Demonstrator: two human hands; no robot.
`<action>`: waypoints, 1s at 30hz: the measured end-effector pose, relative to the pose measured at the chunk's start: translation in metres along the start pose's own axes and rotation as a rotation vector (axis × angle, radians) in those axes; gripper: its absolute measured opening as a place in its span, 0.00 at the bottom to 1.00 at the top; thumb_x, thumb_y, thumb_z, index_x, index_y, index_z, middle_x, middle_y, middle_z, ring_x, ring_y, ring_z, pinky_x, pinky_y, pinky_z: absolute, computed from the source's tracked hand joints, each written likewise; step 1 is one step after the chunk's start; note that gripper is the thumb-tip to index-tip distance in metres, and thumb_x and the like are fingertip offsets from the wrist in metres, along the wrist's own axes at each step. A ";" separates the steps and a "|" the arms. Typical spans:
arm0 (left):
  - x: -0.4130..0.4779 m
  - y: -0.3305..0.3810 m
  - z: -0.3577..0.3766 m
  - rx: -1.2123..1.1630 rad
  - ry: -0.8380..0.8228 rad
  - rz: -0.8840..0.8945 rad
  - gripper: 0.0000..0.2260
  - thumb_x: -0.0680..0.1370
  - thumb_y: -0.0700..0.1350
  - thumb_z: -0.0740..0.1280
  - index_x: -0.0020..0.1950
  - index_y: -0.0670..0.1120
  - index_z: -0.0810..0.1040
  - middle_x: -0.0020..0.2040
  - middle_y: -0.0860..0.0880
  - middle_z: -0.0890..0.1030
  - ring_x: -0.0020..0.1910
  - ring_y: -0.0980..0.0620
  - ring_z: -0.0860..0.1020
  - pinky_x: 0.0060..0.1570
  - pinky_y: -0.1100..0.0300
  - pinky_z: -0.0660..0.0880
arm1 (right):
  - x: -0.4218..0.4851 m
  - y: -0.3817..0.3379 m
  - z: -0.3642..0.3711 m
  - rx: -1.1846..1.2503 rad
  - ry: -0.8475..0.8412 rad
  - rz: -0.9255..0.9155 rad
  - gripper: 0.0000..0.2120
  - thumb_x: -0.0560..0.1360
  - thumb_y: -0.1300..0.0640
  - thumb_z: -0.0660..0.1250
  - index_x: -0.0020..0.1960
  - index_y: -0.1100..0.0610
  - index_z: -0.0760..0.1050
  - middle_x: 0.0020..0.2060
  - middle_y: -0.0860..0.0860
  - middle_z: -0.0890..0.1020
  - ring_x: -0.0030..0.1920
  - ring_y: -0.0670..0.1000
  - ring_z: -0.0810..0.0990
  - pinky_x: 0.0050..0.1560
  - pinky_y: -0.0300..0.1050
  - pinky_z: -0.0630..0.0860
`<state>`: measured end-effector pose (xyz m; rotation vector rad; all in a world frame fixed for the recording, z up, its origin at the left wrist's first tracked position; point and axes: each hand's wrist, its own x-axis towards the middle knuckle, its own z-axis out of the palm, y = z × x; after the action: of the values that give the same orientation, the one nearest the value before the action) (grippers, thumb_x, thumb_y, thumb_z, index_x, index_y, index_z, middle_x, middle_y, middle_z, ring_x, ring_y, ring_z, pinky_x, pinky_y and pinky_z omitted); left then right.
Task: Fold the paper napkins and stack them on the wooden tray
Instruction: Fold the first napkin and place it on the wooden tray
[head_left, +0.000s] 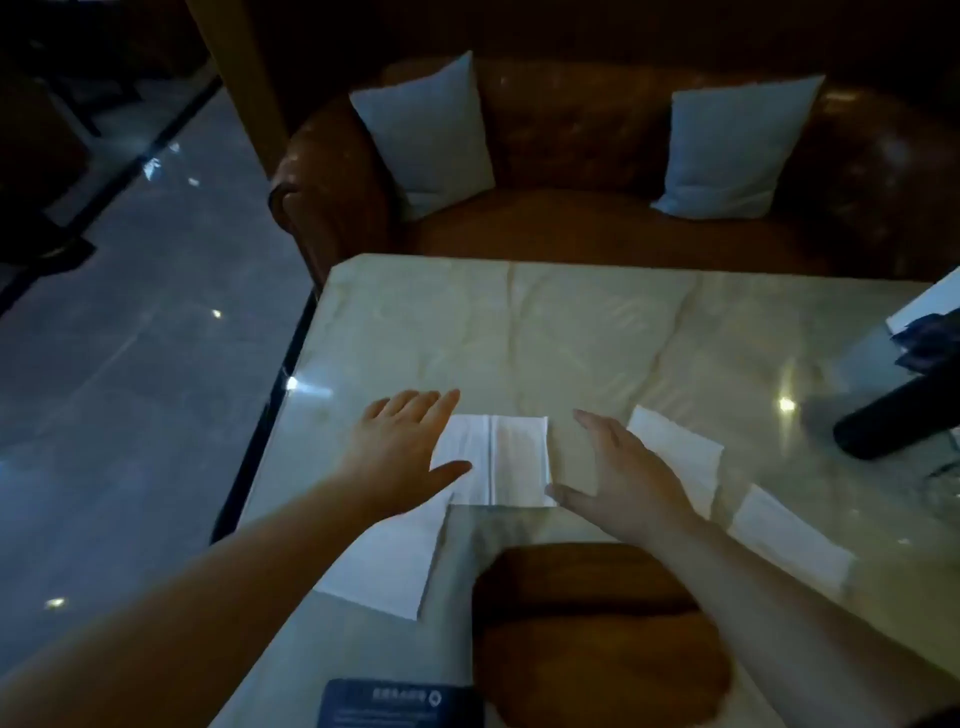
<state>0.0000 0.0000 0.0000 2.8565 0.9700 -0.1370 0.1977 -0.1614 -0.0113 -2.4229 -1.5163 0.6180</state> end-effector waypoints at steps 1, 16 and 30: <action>0.003 -0.006 0.005 -0.013 -0.015 -0.009 0.36 0.73 0.67 0.56 0.75 0.50 0.52 0.74 0.48 0.65 0.72 0.46 0.62 0.68 0.48 0.60 | 0.003 0.001 0.009 0.021 0.014 0.033 0.42 0.68 0.34 0.66 0.75 0.49 0.52 0.74 0.48 0.61 0.71 0.52 0.65 0.64 0.51 0.69; 0.073 -0.043 0.095 -0.240 0.105 -0.089 0.20 0.75 0.53 0.64 0.66 0.49 0.70 0.61 0.48 0.78 0.56 0.46 0.77 0.50 0.51 0.75 | 0.049 0.032 0.093 0.080 0.095 0.316 0.13 0.70 0.40 0.68 0.45 0.49 0.74 0.37 0.43 0.79 0.38 0.47 0.77 0.39 0.44 0.72; 0.110 -0.044 0.122 -0.194 -0.013 -0.111 0.06 0.76 0.48 0.61 0.43 0.48 0.74 0.41 0.50 0.73 0.42 0.49 0.73 0.41 0.53 0.74 | 0.068 0.051 0.087 0.009 0.123 0.200 0.07 0.70 0.49 0.70 0.37 0.49 0.74 0.30 0.43 0.75 0.31 0.43 0.73 0.29 0.39 0.64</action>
<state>0.0548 0.0830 -0.1382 2.6245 1.0756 -0.0672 0.2244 -0.1266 -0.1247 -2.5737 -1.2325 0.4994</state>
